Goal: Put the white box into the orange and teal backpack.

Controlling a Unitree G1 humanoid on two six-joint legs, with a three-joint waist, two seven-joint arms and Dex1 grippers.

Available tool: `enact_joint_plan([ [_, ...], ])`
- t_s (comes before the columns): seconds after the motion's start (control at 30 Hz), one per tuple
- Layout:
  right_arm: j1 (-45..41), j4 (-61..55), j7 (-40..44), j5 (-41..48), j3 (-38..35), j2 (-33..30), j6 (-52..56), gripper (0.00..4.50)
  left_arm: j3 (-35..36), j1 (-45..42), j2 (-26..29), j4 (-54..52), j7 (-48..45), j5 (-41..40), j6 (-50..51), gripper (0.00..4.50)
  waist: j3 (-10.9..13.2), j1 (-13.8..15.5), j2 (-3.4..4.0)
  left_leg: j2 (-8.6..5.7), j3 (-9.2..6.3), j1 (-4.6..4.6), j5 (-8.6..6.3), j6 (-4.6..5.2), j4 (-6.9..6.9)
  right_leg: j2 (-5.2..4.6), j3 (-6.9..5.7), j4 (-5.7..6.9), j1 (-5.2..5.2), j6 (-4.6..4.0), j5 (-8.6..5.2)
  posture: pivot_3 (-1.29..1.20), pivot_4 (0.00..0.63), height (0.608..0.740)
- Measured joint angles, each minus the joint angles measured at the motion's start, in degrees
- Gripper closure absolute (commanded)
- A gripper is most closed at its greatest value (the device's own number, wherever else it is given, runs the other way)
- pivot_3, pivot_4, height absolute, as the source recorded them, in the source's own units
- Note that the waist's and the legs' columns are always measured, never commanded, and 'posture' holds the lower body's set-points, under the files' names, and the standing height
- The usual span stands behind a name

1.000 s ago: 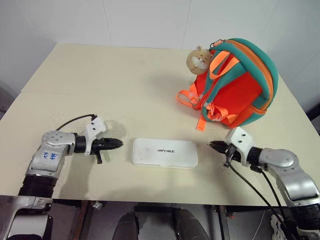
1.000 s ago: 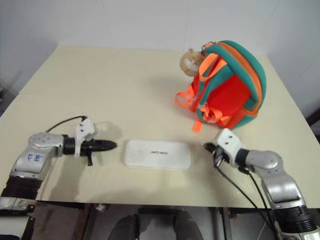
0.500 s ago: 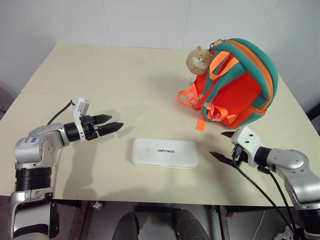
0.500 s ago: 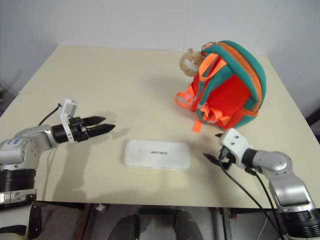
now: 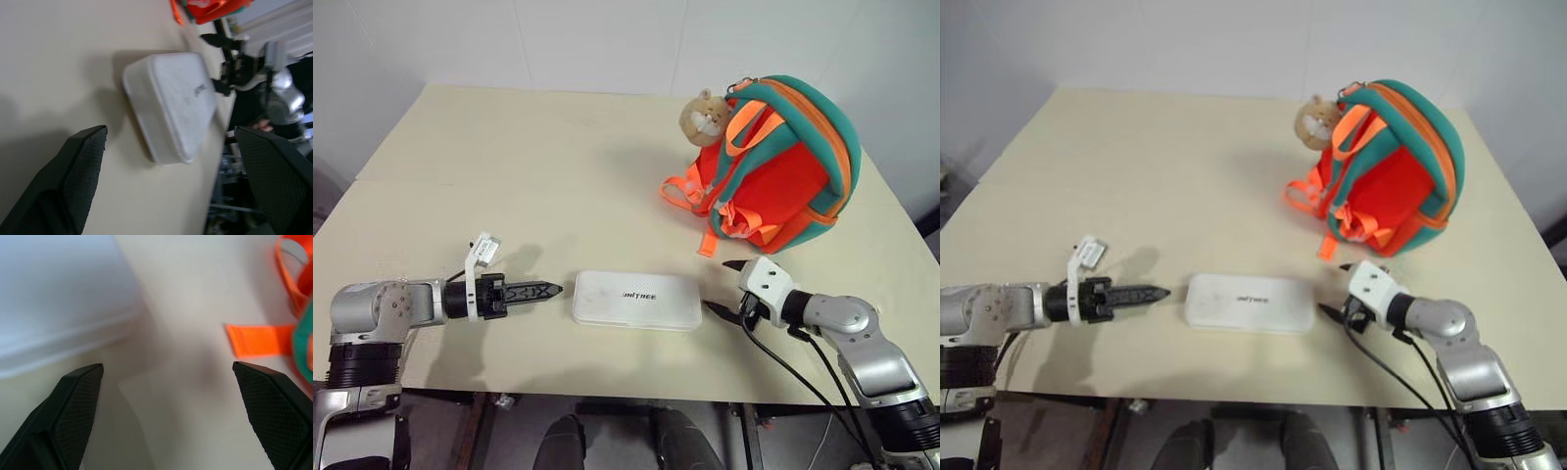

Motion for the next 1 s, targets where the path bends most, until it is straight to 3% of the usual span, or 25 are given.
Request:
enact_joint_plan([
  [0.23,-1.4,0.15,0.04,-0.13,0.19,0.33,-0.4,0.0,-3.31,-1.7,-2.76,2.93,-0.38,-0.27,-0.29,0.07,0.0,-0.12,0.0,0.0,0.0,0.01,0.01,-0.01,-0.04,-0.01,-0.01,0.0,-0.01,-0.01,0.0,0.0,0.15,0.74],
  [1.0,-1.2,0.35,-0.77,-1.02,-0.51,0.39,-0.17,0.0,-11.9,-7.93,-3.08,9.25,-5.32,1.46,-1.73,0.07,0.0,0.06,0.0,-0.01,0.0,0.0,0.01,-0.02,-0.01,-0.01,-0.01,-0.01,0.0,-0.01,0.0,0.0,0.15,0.74],
])
